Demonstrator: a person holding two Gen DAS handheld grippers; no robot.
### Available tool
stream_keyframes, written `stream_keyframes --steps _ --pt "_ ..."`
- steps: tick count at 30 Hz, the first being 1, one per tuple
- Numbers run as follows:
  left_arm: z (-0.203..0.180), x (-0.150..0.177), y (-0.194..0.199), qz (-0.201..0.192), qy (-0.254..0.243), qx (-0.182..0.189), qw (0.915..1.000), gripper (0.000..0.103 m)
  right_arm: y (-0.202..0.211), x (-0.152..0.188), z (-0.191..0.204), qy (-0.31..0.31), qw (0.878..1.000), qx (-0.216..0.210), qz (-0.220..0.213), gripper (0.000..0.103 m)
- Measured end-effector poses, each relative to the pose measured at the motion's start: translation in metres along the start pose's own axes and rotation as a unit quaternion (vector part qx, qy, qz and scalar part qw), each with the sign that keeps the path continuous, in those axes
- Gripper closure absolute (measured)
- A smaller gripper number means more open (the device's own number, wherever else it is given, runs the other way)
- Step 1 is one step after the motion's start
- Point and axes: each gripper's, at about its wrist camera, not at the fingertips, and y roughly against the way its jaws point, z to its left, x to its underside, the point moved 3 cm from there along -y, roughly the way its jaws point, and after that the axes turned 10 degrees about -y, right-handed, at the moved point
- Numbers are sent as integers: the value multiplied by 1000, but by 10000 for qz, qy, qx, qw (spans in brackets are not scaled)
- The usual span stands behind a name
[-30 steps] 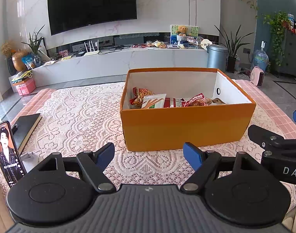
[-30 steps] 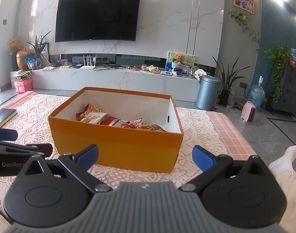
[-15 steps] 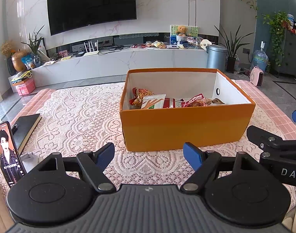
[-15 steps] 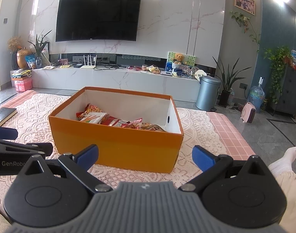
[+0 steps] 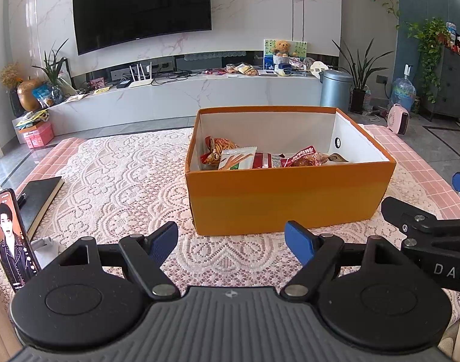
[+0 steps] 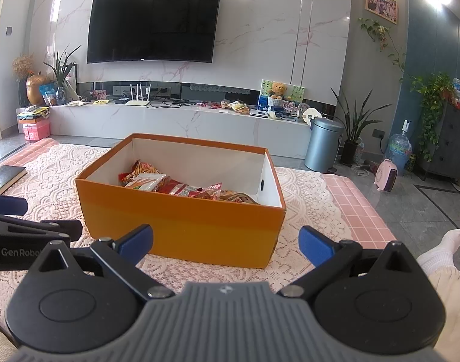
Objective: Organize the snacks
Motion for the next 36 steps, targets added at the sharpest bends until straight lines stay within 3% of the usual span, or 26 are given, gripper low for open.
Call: stream_keyframes --steps 36 --pt "-3 1 2 42 7 65 10000 9 -2 2 -5 13 10000 15 83 4"
